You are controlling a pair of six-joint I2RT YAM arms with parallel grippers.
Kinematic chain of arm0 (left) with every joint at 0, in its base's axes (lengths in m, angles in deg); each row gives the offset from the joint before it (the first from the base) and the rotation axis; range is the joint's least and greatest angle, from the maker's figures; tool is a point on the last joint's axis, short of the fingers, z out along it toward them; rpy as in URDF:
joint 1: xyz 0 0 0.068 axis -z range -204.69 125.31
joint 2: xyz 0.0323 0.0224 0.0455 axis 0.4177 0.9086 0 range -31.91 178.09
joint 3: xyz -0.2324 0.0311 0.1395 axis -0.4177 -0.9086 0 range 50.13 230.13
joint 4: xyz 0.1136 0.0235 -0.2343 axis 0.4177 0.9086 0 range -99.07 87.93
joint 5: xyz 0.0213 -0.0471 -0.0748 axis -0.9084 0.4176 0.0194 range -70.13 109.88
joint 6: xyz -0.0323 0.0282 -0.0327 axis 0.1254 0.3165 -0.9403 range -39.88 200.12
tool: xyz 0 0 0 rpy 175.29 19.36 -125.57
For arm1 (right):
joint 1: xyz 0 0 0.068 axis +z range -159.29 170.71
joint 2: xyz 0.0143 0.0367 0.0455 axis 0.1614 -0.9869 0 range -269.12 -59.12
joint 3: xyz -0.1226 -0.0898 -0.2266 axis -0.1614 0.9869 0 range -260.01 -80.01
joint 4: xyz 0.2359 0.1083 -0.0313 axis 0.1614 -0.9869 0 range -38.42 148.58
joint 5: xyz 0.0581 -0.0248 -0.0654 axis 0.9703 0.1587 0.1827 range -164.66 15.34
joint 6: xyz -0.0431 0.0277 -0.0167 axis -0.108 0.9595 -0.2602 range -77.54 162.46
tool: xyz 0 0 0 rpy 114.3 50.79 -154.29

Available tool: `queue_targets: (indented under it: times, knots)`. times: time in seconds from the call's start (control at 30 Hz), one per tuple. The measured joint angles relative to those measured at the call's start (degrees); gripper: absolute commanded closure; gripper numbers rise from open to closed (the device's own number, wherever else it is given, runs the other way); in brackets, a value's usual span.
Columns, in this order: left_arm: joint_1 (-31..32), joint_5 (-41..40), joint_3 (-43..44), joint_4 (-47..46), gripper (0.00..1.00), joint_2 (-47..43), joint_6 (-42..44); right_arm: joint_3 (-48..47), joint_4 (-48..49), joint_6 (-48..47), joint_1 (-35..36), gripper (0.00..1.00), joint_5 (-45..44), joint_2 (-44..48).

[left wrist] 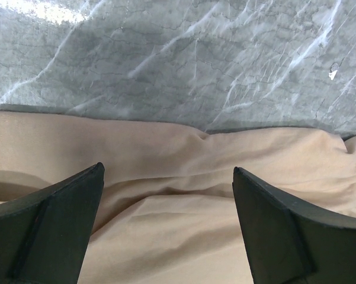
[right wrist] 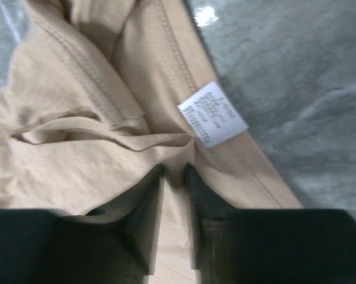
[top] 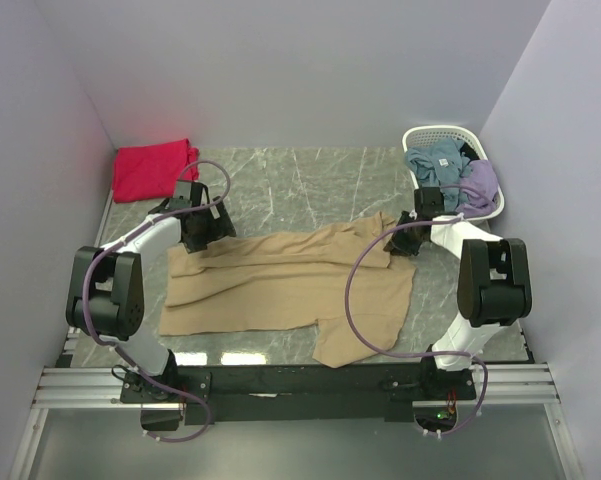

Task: Fold and stack the t-shirts
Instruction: Fold the tshirt

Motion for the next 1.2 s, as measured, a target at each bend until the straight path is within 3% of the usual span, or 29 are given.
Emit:
queue_targets:
  times: [0.03,0.07,0.3,0.5,0.57,0.73,0.9,1.1,1.13,1.2]
  knots:
    - [0.02,0.0,0.0,-0.02,0.05,0.02,0.0,0.31,0.68,-0.09,0.0,0.86,0.55,0.0]
    - [0.02,0.0,0.0,0.0,0.05,0.02,0.0,0.59,1.22,-0.07,0.0,1.0,1.36,0.0]
    - [0.28,-0.02,0.33,0.35,0.05,1.05,0.04,2.4,2.95,-0.63,-1.4,1.0,4.33,1.38]
    - [0.5,-0.02,0.39,0.5,0.05,1.31,0.04,2.43,1.03,-3.74,-0.5,0.96,3.26,8.55]
    - [0.7,0.0,0.61,0.55,0.05,1.81,0.07,2.43,-0.11,-4.85,0.9,0.91,2.99,11.63]
    - [1.38,0.0,0.79,0.55,0.06,2.75,0.09,2.38,-4.55,-8.07,5.46,0.91,3.34,16.13]
    - [1.9,0.02,0.81,0.74,0.05,2.99,0.2,2.62,-10.93,-9.07,10.78,1.0,2.64,17.49]
    - [2.49,0.02,0.83,0.79,0.05,3.1,0.22,7.28,-17.57,-6.03,14.6,1.0,2.05,22.93]
    - [2.6,0.0,0.9,0.76,0.05,3.26,0.22,8.52,-18.4,-4.85,15.28,0.96,1.29,24.63]
    - [2.75,0.02,1.07,0.74,0.06,3.8,0.28,10.29,-20.79,-2.27,17.14,0.6,-0.72,28.3]
